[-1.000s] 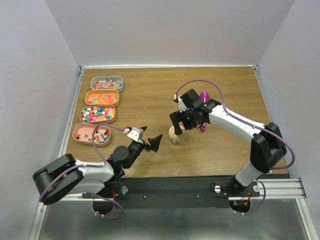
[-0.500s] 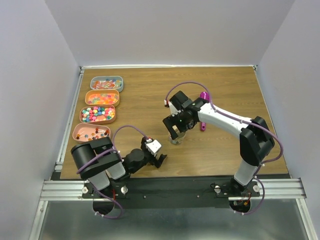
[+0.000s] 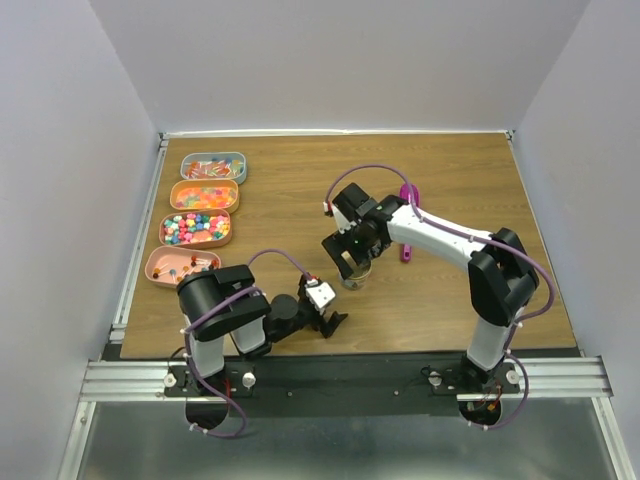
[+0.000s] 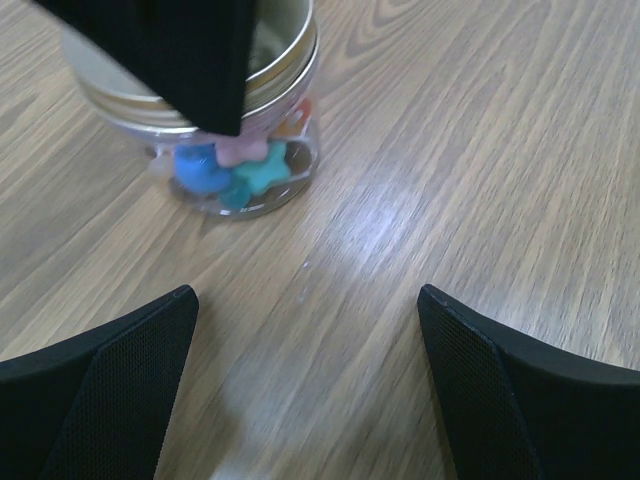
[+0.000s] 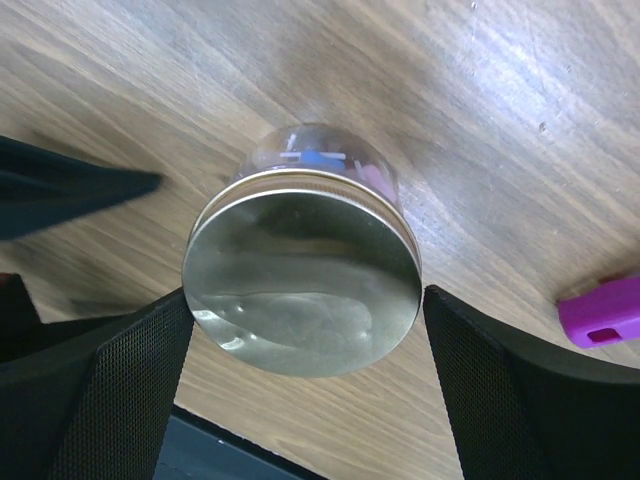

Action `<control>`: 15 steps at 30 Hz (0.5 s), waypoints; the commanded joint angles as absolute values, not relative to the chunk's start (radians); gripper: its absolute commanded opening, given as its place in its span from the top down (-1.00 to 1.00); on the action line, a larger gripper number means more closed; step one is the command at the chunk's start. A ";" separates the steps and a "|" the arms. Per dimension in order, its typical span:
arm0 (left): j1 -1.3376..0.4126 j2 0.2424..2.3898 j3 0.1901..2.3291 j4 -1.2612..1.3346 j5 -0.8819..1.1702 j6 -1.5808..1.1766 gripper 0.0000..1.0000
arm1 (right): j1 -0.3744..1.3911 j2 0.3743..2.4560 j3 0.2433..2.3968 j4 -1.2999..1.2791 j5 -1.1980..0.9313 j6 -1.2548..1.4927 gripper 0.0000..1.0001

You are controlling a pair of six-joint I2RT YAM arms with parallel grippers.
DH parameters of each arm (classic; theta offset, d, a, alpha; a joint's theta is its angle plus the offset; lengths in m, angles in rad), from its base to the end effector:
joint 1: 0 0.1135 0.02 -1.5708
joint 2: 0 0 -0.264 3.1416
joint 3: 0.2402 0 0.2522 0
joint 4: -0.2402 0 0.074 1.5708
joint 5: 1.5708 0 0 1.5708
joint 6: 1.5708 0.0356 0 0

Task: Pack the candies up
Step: Screw the bottle lid onto the packing bottle.

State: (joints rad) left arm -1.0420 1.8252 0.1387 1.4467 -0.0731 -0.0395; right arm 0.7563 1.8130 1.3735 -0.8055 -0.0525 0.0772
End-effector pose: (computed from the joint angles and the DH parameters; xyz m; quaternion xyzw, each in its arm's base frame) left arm 0.1153 -0.1922 0.0927 0.3579 0.7002 -0.2930 0.5438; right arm 0.2646 0.2522 0.2161 -0.3325 0.9287 0.0893 0.1378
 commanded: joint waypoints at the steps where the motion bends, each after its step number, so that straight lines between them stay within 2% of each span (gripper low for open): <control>1: -1.048 1.894 0.166 2.083 -0.023 0.029 -0.97 | 0.767 1.828 1.414 -0.807 -0.015 0.072 -1.00; 15: -0.957 1.957 0.233 2.085 -0.037 -0.075 -0.97 | 0.769 1.836 1.443 -0.798 -0.021 0.066 -1.00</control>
State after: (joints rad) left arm -0.9661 1.9099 0.2428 1.4532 -0.0185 -0.0551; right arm 0.7586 1.8149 1.4147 -0.8040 -0.0406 0.0769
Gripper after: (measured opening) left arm 0.985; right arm 0.997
